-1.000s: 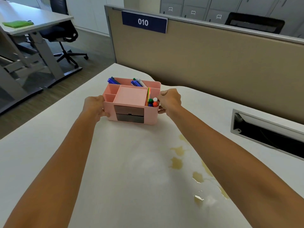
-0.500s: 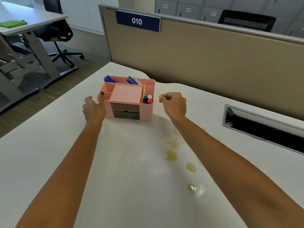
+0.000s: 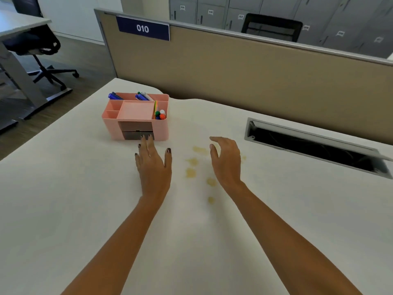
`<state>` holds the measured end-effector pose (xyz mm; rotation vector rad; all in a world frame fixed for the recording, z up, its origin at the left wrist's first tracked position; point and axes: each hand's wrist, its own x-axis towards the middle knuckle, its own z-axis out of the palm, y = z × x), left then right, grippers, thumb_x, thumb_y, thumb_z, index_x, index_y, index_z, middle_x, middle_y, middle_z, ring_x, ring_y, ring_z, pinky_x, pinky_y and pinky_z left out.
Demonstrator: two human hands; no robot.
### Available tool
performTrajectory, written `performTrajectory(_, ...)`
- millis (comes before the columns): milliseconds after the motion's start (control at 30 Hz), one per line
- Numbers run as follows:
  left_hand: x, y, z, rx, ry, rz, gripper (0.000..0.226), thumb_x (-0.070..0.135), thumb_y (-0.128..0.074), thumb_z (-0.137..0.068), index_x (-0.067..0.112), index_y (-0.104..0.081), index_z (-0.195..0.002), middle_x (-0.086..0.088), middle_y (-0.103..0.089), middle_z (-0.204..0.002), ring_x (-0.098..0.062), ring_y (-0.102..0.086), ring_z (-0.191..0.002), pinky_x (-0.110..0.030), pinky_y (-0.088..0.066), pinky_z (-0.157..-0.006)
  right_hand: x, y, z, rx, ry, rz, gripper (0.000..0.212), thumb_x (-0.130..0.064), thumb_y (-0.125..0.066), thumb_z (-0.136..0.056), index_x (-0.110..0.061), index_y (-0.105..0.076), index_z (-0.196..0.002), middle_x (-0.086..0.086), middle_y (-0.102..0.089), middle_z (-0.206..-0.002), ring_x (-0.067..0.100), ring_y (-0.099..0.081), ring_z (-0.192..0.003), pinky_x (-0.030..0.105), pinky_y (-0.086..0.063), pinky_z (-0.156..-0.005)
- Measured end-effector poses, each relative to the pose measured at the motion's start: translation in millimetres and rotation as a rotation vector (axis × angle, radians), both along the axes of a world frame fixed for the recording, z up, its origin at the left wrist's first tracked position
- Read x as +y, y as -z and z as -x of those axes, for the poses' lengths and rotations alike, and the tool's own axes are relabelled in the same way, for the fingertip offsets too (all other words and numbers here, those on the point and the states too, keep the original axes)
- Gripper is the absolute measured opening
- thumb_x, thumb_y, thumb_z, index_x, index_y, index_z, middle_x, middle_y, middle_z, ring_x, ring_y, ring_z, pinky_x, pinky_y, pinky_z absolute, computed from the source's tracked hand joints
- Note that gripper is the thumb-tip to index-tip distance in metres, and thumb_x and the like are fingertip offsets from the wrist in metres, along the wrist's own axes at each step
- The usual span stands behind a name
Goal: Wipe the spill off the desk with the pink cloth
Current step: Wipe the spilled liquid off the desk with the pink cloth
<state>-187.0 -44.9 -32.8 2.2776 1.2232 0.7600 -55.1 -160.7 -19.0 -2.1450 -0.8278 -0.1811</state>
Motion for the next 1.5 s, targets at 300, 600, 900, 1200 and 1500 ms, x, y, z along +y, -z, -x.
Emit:
performTrajectory(300,-144.2,8.8,-24.5,0.187,0.495,-0.219,0.058,0.027,-0.047,-0.092,0.003,-0.035,-0.143,-0.016,-0.026,-0.155,-0.028,-0.030,-0.142,-0.050,-0.015,-0.118,-140.8,31.1,10.9,-0.085,0.204,0.044,0.033,-0.010,-0.053,-0.094,-0.010,-0.059,-0.127,0.008,-0.059,-0.132,0.028,-0.043,-0.134,0.038,-0.031,-0.113)
performTrajectory(600,-244.0,23.2,-62.9,0.381,0.786,-0.227,0.067,0.041,-0.031,-0.098,0.007,-0.008,-0.151,-0.011,0.002,-0.160,-0.023,-0.003,-0.148,-0.048,0.013,-0.117,-298.6,49.0,-22.2,-0.022,0.574,0.161,0.048,-0.008,-0.051,-0.095,-0.005,-0.041,-0.141,0.009,-0.040,-0.150,0.026,-0.026,-0.144,0.036,-0.022,-0.118)
performTrajectory(900,-293.6,41.4,-98.3,0.578,0.924,-0.316,0.077,0.057,-0.020,-0.095,0.009,-0.001,-0.151,-0.013,0.009,-0.159,-0.026,0.006,-0.148,-0.052,0.011,-0.116,-404.6,53.3,-92.1,0.053,1.000,0.276,0.062,-0.002,-0.058,-0.086,0.001,-0.032,-0.143,0.019,-0.034,-0.150,0.033,-0.024,-0.143,0.043,-0.019,-0.119)
performTrajectory(1200,-307.4,59.8,-103.2,0.499,0.859,-0.270,0.092,0.066,0.002,-0.080,0.008,-0.004,-0.151,-0.010,-0.001,-0.160,-0.026,-0.001,-0.148,-0.052,0.002,-0.117,-450.0,61.6,-119.3,0.177,1.020,0.348,0.055,-0.009,-0.046,-0.096,0.004,-0.026,-0.145,0.023,-0.025,-0.153,0.036,-0.023,-0.143,0.046,-0.024,-0.117)
performTrajectory(1500,-306.3,65.1,-104.4,0.489,0.869,-0.269,0.088,0.066,-0.003,-0.084,0.010,-0.006,-0.151,-0.008,-0.003,-0.160,-0.025,-0.003,-0.148,-0.051,-0.003,-0.118,-455.2,45.2,-132.0,0.126,1.162,0.416,0.018,0.009,-0.042,-0.093,0.013,-0.058,-0.099,0.034,-0.062,-0.097,0.044,-0.061,-0.092,0.048,-0.050,-0.075)
